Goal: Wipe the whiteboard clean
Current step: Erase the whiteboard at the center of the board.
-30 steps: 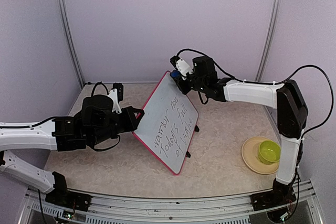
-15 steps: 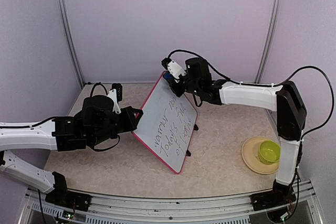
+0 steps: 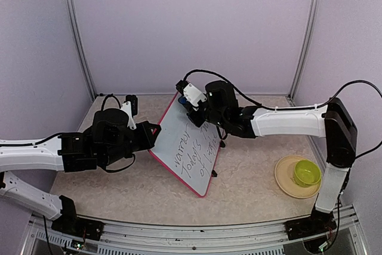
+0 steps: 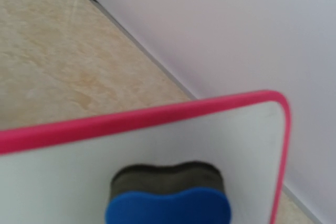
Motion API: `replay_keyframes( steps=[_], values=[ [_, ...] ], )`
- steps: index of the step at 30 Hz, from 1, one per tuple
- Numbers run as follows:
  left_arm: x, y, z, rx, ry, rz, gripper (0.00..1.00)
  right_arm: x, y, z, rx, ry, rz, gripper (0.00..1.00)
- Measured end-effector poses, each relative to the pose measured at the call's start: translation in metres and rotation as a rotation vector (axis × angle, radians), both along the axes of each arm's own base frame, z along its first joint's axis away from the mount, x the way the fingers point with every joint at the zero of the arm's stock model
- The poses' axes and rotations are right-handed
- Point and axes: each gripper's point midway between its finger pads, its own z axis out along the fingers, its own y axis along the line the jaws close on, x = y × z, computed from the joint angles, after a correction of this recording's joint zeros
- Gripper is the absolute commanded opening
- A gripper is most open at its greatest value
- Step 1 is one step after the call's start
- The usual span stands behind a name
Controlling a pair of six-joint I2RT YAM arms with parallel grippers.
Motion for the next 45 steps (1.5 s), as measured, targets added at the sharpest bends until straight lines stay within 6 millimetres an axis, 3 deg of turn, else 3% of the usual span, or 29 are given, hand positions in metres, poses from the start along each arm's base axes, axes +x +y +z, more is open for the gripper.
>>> replay_keyframes(
  steps=[15, 35, 45],
  values=[
    [-0.005, -0.002, 0.001, -0.002, 0.003, -0.034, 0.00, -0.088, 0.030, 0.010, 0.055, 0.045, 0.132, 0.00],
    [-0.007, -0.002, 0.001, 0.003, 0.002, -0.039, 0.00, -0.113, 0.028, -0.005, 0.051, 0.087, 0.122, 0.00],
    [-0.007, -0.002, 0.000, 0.011, 0.000, -0.037, 0.00, -0.146, 0.039, -0.009, 0.023, 0.092, 0.171, 0.00]
  ],
)
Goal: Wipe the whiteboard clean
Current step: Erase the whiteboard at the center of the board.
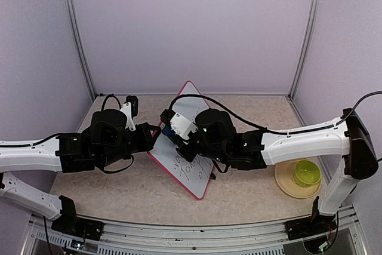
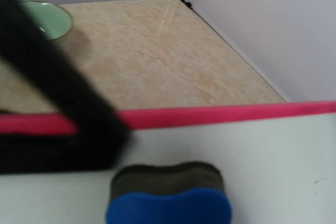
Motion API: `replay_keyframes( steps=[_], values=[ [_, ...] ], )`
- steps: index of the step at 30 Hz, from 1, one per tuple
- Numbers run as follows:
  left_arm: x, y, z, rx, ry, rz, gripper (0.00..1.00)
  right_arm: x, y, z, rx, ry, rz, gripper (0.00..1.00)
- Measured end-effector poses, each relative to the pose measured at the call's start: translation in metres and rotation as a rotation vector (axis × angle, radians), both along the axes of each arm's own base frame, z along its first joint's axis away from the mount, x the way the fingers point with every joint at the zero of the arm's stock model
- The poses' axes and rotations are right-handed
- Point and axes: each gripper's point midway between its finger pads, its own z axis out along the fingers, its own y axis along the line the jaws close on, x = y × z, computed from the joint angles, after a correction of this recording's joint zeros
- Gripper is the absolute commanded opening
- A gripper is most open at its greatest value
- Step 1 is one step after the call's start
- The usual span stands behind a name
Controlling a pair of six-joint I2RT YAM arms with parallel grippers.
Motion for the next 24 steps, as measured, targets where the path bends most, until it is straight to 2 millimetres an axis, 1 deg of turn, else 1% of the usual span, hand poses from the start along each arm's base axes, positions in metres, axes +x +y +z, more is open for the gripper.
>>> replay_keyframes(
  steps=[7, 20, 24],
  values=[
    [0.000, 0.000, 0.000, 0.007, -0.004, -0.003, 0.00, -0.022, 0.005, -0.004, -0.014, 0.003, 0.032, 0.00],
    [-0.002, -0.001, 0.001, 0.009, -0.008, -0.008, 0.00, -0.074, 0.023, -0.006, -0.019, 0.010, 0.121, 0.00],
    [-0.005, -0.002, 0.002, 0.009, -0.012, -0.019, 0.00, -0.079, 0.023, -0.006, -0.018, 0.005, 0.108, 0.00]
  ],
)
